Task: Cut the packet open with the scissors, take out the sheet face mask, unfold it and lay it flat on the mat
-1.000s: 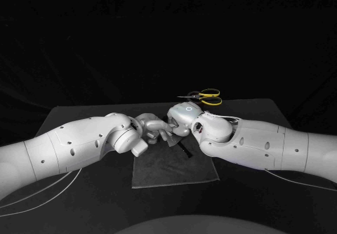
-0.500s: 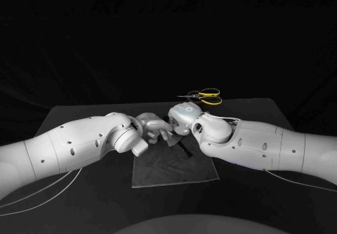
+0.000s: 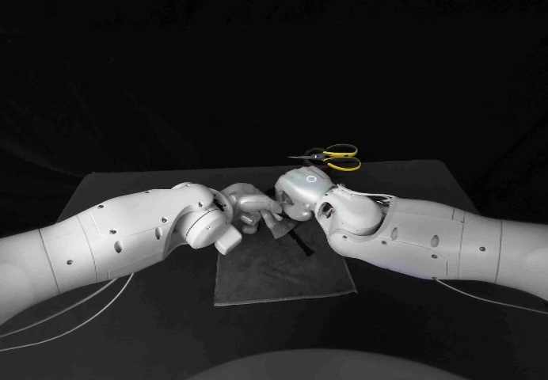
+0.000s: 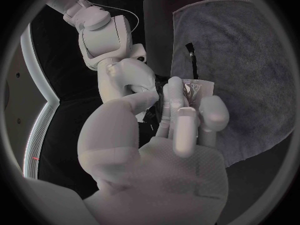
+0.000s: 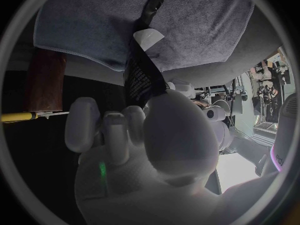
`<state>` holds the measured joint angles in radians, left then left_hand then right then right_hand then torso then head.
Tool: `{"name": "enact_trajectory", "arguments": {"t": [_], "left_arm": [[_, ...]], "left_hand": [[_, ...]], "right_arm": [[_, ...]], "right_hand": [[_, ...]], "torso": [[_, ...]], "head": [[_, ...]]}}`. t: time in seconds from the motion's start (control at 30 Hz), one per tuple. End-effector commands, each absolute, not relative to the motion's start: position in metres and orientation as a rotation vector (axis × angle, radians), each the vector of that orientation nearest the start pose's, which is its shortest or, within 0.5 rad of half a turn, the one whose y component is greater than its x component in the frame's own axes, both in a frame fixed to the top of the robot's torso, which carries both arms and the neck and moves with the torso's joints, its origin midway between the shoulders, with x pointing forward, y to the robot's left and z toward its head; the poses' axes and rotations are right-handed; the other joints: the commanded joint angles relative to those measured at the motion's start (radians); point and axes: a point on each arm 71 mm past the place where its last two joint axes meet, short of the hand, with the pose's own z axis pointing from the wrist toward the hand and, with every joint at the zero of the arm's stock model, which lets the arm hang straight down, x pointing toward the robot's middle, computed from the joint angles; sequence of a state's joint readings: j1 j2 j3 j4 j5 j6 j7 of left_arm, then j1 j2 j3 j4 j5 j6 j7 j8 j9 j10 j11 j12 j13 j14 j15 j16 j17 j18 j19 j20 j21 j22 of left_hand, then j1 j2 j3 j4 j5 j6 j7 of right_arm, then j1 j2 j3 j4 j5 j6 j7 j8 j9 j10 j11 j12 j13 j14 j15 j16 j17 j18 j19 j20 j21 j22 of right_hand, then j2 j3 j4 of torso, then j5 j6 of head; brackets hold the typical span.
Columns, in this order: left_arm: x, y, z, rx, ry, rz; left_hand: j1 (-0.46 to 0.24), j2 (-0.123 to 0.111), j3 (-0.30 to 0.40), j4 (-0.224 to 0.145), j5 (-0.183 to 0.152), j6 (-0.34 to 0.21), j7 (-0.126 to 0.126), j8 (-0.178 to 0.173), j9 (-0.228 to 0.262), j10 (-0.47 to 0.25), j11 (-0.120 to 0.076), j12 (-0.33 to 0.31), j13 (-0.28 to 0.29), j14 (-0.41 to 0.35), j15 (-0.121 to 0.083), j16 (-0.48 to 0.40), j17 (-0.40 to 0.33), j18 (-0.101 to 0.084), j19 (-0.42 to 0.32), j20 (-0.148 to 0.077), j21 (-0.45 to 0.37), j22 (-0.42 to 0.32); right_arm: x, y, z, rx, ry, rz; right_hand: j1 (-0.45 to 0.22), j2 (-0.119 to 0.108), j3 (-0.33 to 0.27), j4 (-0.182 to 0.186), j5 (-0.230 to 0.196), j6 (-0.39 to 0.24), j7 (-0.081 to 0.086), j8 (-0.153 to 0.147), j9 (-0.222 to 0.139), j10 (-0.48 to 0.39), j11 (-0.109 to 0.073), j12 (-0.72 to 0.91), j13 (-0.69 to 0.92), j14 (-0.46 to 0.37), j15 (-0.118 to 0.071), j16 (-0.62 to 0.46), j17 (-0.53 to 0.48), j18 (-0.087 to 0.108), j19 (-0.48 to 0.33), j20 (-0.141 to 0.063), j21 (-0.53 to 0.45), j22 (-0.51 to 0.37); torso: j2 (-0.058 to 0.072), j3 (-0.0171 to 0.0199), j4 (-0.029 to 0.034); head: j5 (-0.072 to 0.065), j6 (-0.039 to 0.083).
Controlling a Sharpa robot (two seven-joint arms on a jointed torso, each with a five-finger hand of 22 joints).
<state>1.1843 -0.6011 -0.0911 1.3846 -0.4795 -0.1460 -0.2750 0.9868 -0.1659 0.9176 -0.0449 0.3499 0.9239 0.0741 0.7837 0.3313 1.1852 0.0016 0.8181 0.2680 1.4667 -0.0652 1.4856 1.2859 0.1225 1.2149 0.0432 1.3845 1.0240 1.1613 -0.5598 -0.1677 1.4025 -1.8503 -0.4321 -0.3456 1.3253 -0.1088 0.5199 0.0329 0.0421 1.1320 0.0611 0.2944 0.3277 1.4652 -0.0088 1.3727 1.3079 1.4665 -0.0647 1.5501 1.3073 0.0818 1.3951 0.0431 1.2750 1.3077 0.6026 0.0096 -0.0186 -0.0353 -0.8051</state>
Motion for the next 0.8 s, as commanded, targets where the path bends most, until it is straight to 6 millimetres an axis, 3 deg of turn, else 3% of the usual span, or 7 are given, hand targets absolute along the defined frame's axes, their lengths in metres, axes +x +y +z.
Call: {"name": "enact_trajectory", "arguments": {"t": [0.03,0.8], "left_arm": [[0.482,0.117,-0.245,-0.740,2.249,-1.074],[0.488,0.126,-0.249,-0.777,2.250,-1.023]], "left_hand": [[0.001,0.010,0.143,-0.151,0.004,0.004,-0.001,0.006,0.002,0.000,-0.005,0.006,0.000,0.023,-0.002,0.002,-0.001,-0.007,-0.011,0.000,0.001,-0.001],[-0.002,0.012,0.139,-0.146,0.001,0.001,0.002,0.006,0.002,-0.003,-0.003,0.006,-0.001,0.019,0.000,-0.002,-0.013,-0.005,-0.019,0.001,-0.004,-0.011]], "right_arm": [[0.469,-0.102,-0.235,-0.416,1.495,0.486],[0.433,-0.133,-0.177,-0.172,1.486,0.695]], "right_hand": [[-0.001,0.009,0.003,0.002,0.006,0.001,-0.005,0.018,0.038,0.035,-0.007,0.005,0.130,0.098,-0.006,0.004,0.237,-0.012,0.008,0.002,0.004,0.085],[-0.002,0.009,0.005,0.002,0.006,0.001,-0.006,0.024,0.042,0.036,-0.008,0.003,0.129,0.098,-0.007,0.003,0.235,-0.011,0.007,0.001,0.001,0.084]], "torso": [[0.000,0.0006,-0.0002],[-0.001,0.0006,-0.0004]], "head": [[0.001,0.002],[0.002,0.011]]}}
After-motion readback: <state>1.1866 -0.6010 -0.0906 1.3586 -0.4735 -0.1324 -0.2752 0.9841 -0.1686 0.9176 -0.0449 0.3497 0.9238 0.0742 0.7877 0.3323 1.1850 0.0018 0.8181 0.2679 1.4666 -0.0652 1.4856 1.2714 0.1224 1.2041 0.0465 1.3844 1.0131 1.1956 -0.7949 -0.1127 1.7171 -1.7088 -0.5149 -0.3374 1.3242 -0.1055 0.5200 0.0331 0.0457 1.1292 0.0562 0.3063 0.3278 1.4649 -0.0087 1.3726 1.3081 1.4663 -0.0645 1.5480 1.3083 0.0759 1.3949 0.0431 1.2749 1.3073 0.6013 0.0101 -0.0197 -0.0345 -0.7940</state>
